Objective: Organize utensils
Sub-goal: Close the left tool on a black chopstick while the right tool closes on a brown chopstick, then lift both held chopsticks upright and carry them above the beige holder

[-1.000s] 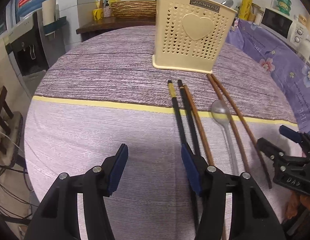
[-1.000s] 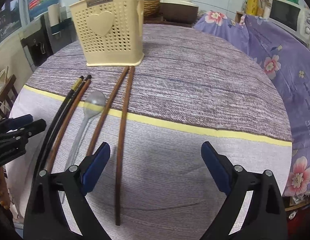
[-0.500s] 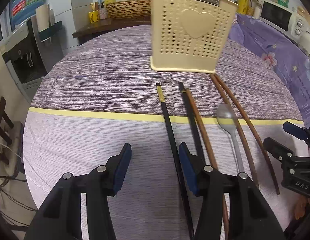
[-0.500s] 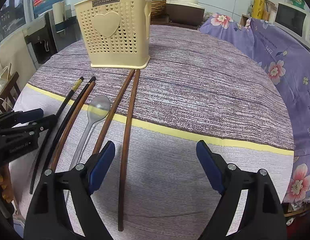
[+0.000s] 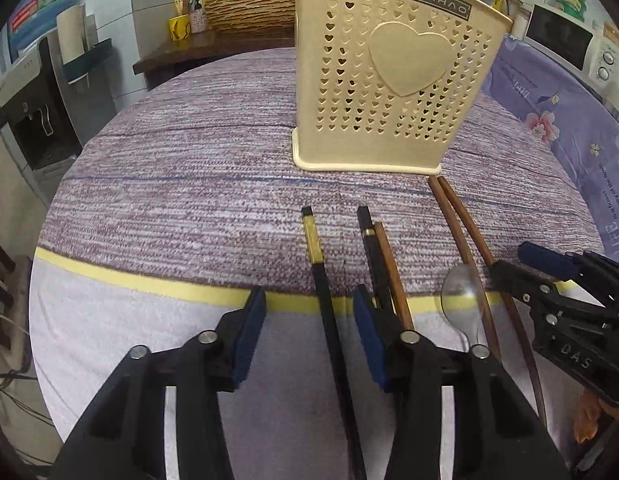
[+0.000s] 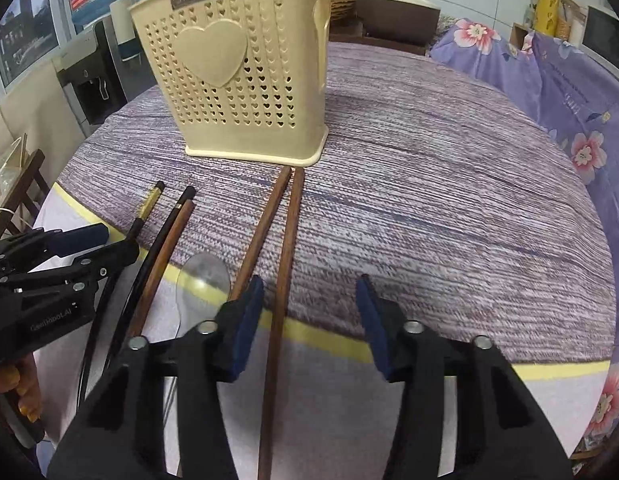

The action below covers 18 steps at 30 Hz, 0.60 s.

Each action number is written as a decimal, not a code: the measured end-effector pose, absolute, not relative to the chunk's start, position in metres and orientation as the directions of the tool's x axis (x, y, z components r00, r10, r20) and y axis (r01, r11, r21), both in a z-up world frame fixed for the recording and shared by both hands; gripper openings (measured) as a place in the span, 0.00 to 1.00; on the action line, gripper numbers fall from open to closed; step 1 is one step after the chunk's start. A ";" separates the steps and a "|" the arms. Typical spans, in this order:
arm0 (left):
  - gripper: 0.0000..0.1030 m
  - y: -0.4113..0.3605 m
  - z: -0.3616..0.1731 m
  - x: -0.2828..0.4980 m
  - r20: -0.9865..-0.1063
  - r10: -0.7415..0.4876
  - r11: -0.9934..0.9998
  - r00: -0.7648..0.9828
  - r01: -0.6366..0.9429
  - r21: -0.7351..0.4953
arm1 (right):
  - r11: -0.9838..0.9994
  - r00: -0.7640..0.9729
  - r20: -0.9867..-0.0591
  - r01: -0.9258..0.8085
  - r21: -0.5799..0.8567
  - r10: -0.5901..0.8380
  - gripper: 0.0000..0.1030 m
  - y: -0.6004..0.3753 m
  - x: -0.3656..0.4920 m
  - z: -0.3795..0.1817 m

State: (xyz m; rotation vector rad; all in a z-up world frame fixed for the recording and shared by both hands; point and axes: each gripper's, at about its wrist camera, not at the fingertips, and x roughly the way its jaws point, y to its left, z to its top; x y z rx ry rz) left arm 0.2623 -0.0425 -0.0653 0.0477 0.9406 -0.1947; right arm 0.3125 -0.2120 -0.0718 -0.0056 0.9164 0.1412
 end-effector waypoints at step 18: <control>0.09 -0.056 -0.062 0.292 -0.809 -0.116 0.985 0.576 0.170 -0.020 | 0.995 0.613 -0.785 -0.095 0.040 0.090 0.08 -0.204 0.367 -0.074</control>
